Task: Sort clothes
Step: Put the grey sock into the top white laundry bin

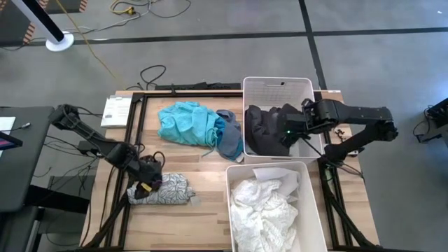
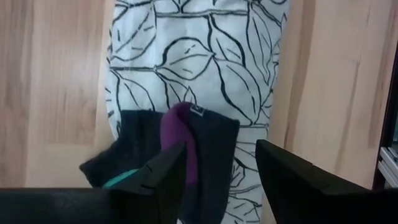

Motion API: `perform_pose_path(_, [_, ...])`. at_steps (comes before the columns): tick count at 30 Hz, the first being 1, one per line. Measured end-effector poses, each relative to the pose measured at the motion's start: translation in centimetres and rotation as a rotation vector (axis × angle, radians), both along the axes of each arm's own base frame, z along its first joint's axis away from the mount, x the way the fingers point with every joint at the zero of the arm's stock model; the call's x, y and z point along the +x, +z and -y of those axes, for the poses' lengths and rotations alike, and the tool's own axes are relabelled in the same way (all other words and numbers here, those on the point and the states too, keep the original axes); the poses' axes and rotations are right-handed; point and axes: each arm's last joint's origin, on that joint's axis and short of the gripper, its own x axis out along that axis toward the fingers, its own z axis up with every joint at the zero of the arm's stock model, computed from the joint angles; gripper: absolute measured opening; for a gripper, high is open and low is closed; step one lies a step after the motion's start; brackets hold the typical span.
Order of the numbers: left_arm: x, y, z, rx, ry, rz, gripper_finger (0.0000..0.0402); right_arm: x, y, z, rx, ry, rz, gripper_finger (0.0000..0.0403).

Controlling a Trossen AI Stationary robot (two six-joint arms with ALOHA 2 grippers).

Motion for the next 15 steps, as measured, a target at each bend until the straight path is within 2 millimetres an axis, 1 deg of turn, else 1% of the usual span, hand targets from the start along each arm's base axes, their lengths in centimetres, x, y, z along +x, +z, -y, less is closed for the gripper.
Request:
perform_pose_path(6, [-0.4,-0.1,0.4,-0.006,-0.006,-0.022,0.022,0.0,-1.1,0.0,0.018,-0.011,-0.041,0.0005])
perform_pose_path(9, [-0.7,-0.3,0.4,0.04,0.002,-0.041,0.0235,0.1,-1.7,0.0,0.026,-0.013,-0.063,0.0005])
perform_pose_path(15, [-0.6,-0.6,0.9,0.072,-0.009,-0.042,0.0243,0.1,-3.1,-0.1,0.056,-0.021,-0.111,0.0005])
